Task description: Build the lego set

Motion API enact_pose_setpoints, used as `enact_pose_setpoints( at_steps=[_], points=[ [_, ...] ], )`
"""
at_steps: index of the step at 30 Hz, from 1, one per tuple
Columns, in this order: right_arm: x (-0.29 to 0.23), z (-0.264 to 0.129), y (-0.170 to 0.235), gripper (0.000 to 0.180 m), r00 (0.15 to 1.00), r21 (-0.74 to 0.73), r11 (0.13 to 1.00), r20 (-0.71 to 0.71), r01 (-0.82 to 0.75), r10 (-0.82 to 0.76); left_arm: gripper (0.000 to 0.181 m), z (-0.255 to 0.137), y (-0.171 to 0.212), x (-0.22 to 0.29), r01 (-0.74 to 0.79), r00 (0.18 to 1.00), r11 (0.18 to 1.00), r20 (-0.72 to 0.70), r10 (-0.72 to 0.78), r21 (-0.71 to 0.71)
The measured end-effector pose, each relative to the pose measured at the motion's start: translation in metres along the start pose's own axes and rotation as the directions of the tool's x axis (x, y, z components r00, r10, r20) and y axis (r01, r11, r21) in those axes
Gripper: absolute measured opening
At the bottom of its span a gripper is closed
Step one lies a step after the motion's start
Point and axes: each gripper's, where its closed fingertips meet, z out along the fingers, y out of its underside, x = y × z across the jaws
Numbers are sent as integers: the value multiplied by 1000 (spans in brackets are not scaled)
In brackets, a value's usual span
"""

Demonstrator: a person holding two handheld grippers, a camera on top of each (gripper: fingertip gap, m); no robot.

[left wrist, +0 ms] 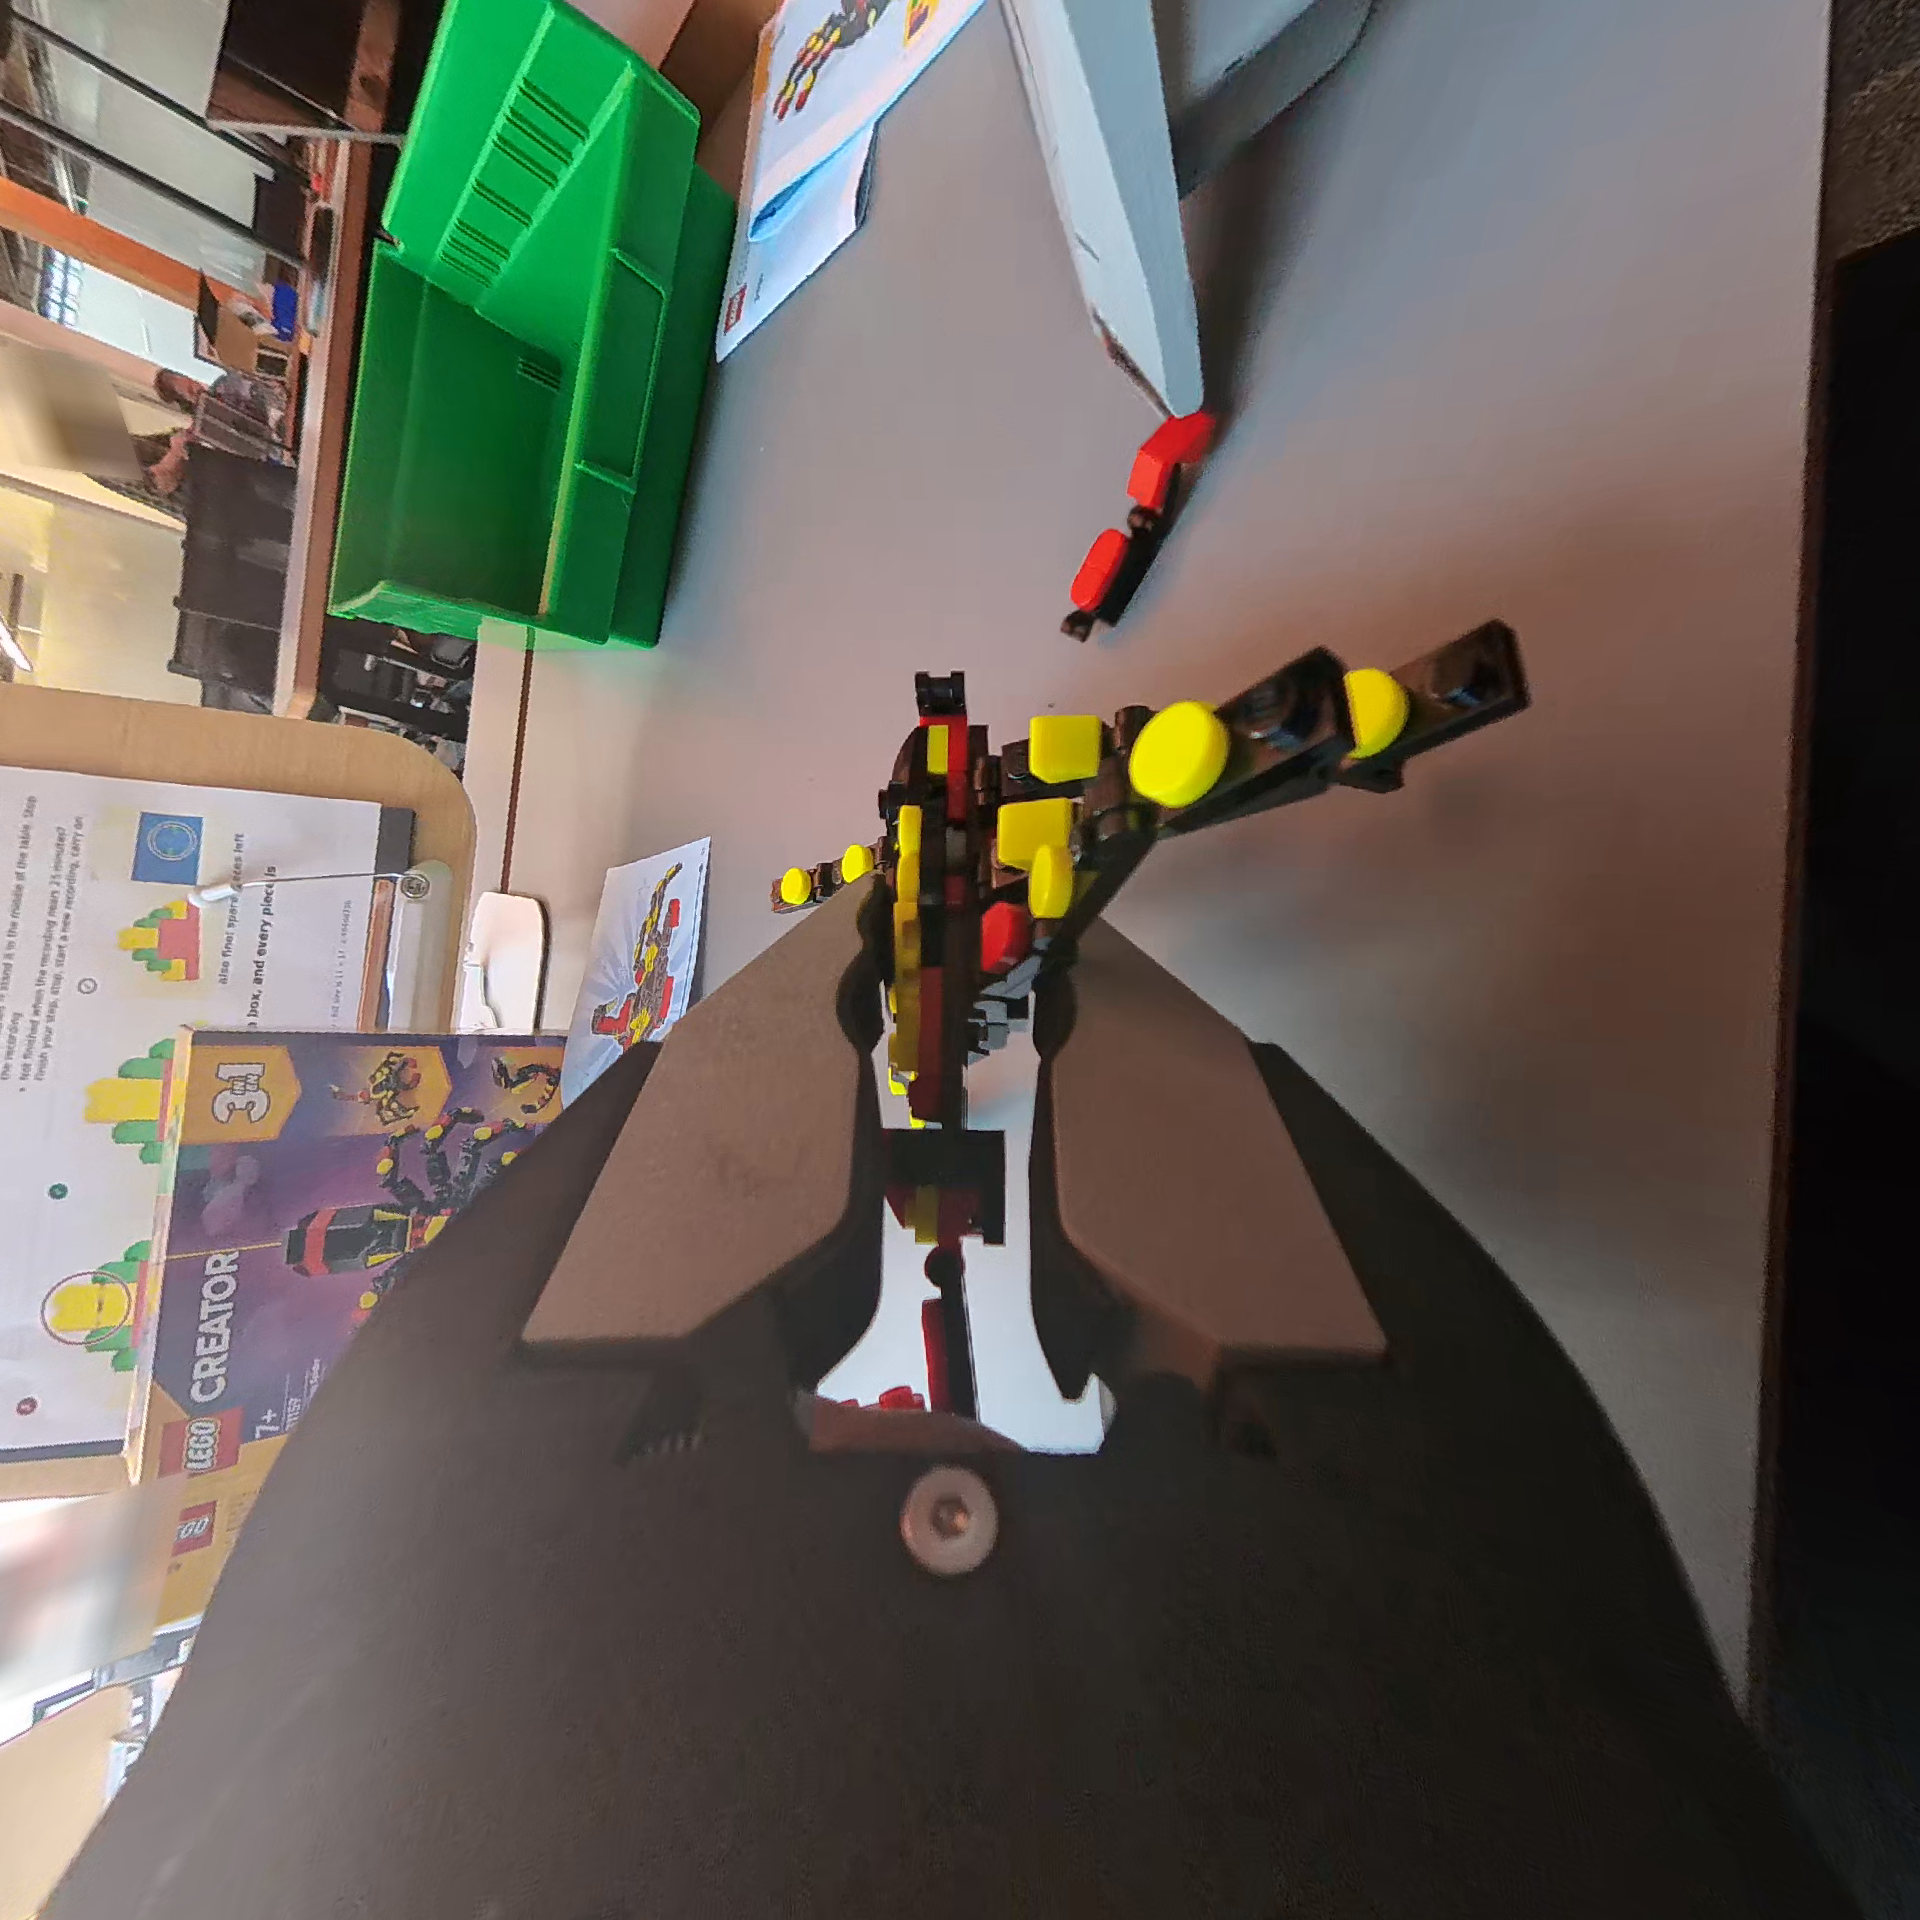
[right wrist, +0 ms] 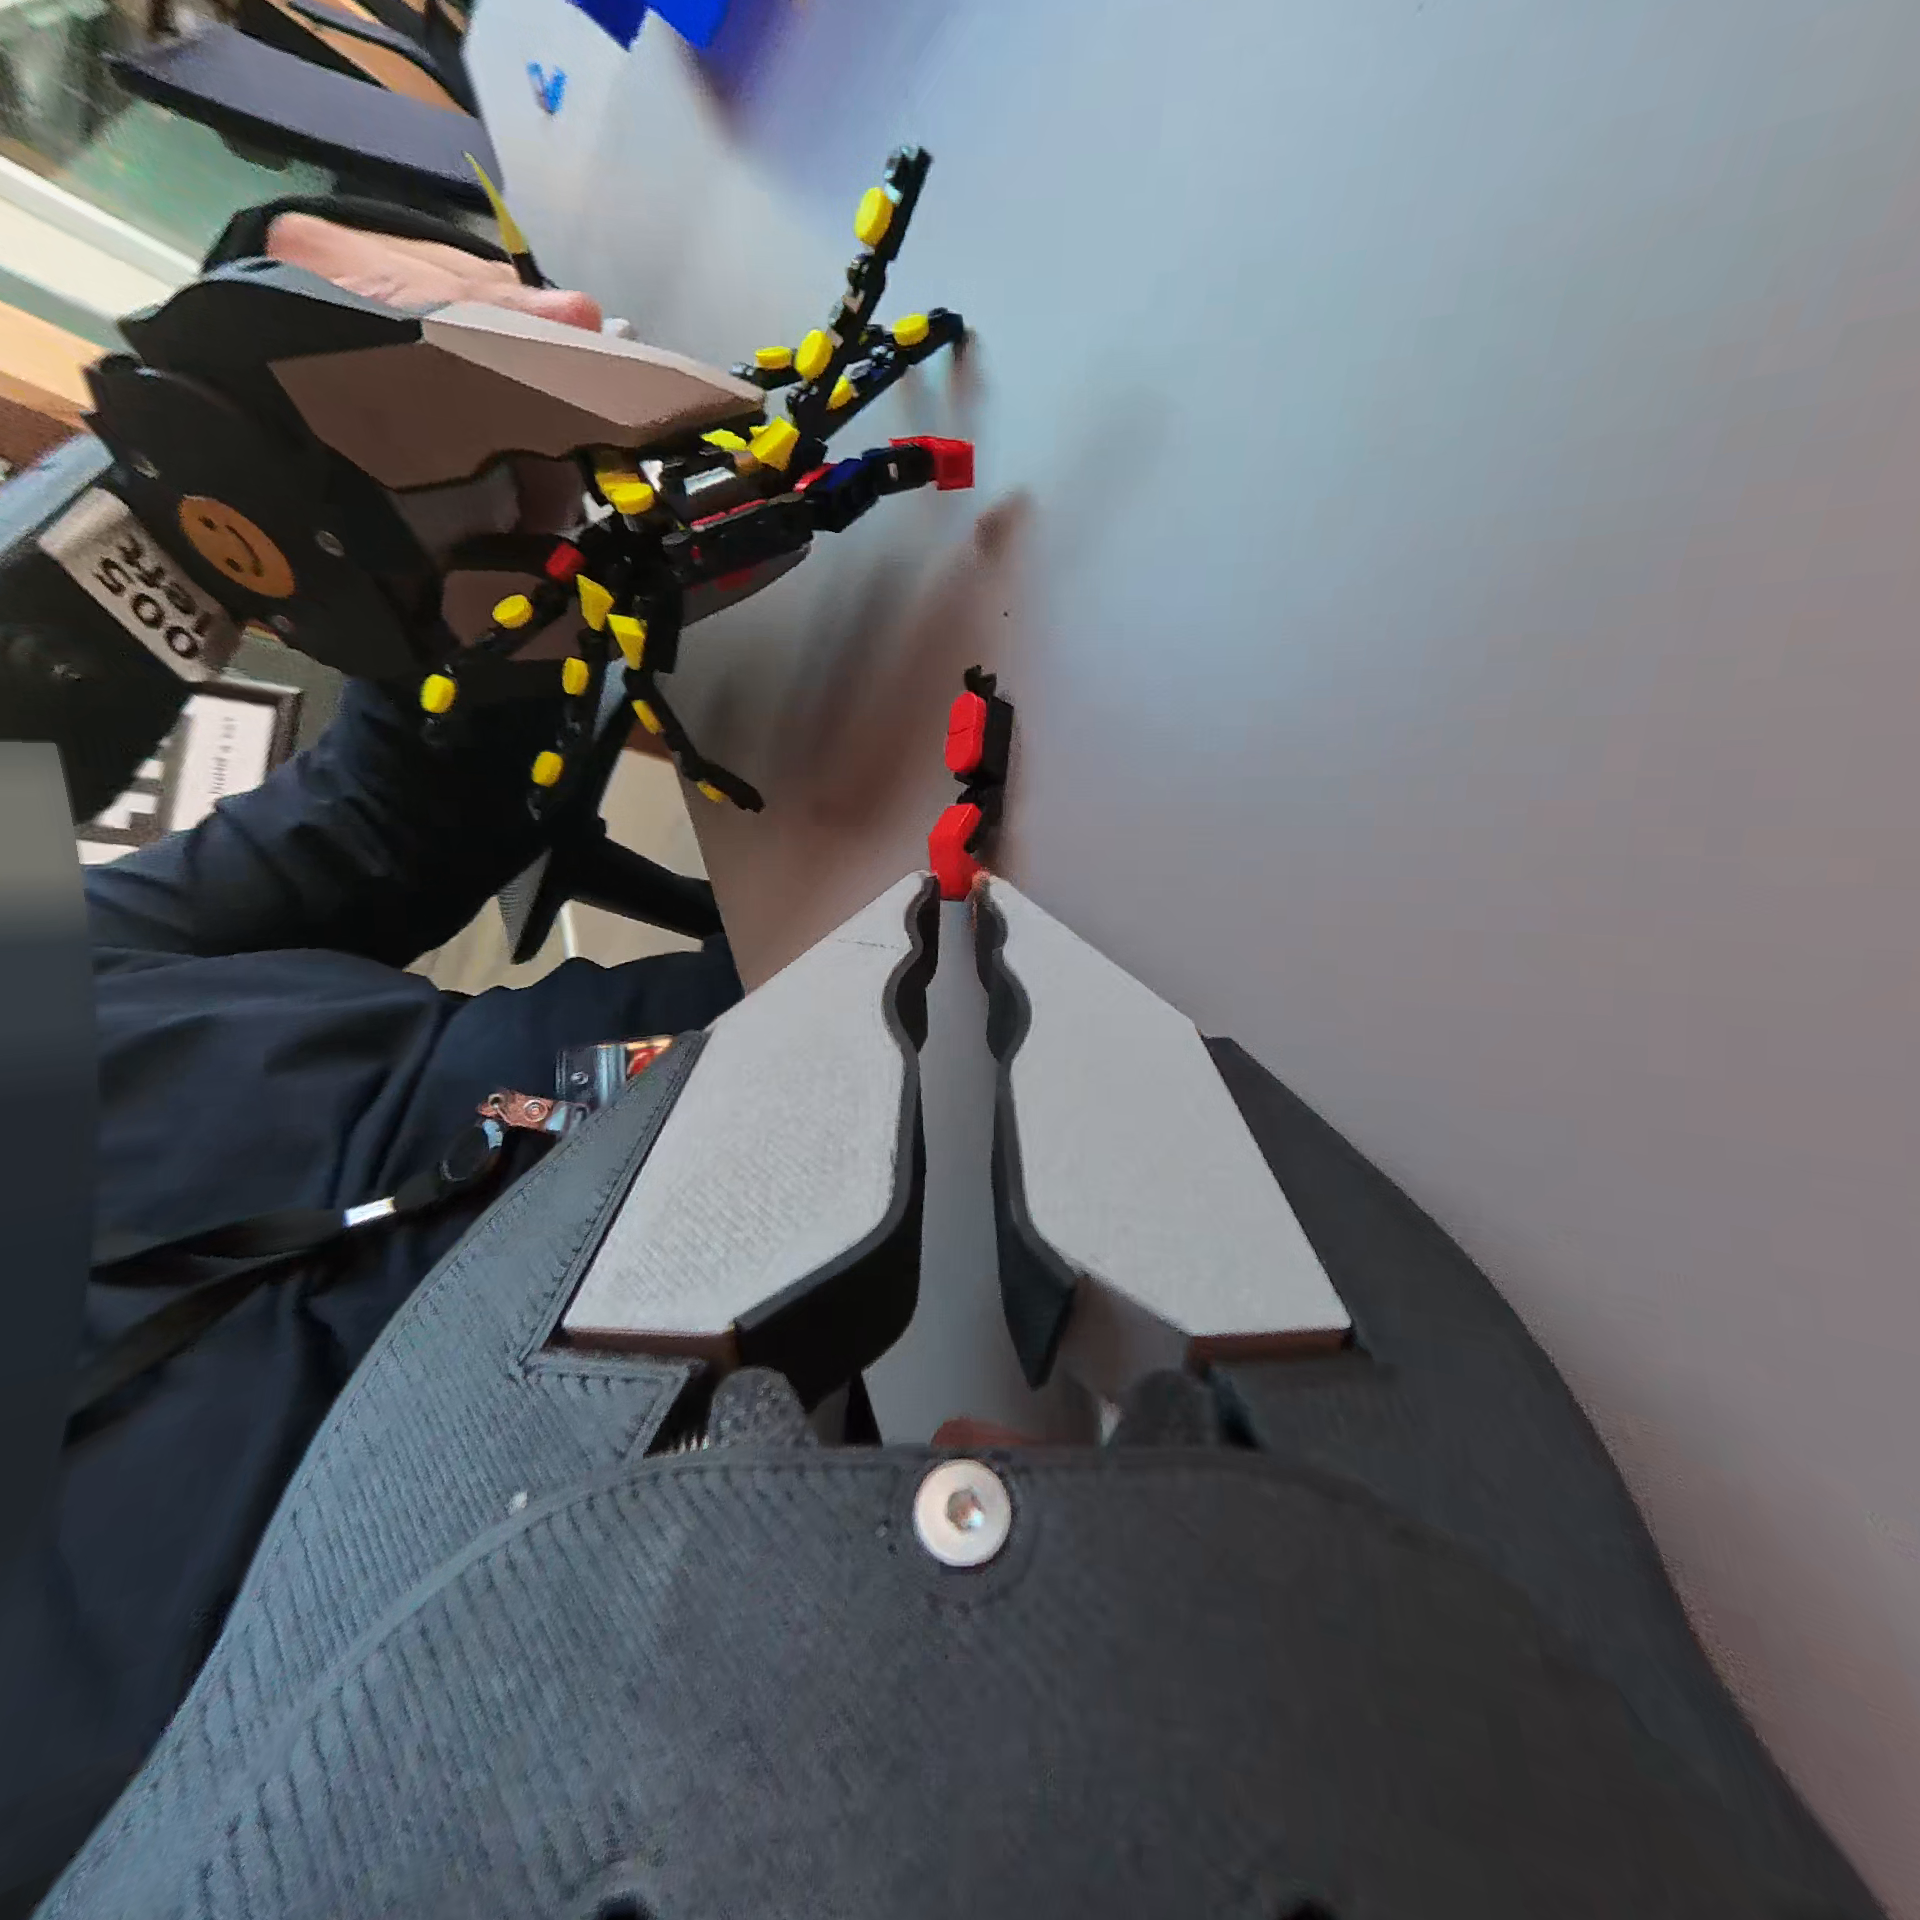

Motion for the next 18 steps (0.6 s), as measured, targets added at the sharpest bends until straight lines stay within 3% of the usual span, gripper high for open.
enact_pose_setpoints(
  at_steps=[2,10,12,14,18],
  points=[
    [1,2,-2,0,1000,8,1000,-1,8,-8,23,0,1,1,-4,1000,1000,-2,4,-2],
    [7,-8,-14,0,951,29,981,-254,191,-177,23,-3,10,-2,-54,998,998,13,55,-29],
    [-4,-9,-13,24,965,69,986,-227,149,-130,23,-5,12,-4,-45,999,998,17,46,-33],
    [-16,-6,-8,22,979,125,985,-181,116,-92,23,-8,14,-8,-40,999,999,26,41,-37],
    [-9,1,-3,41,957,190,975,-283,119,-62,23,-9,11,-10,-44,998,998,34,45,-34]
  ],
)
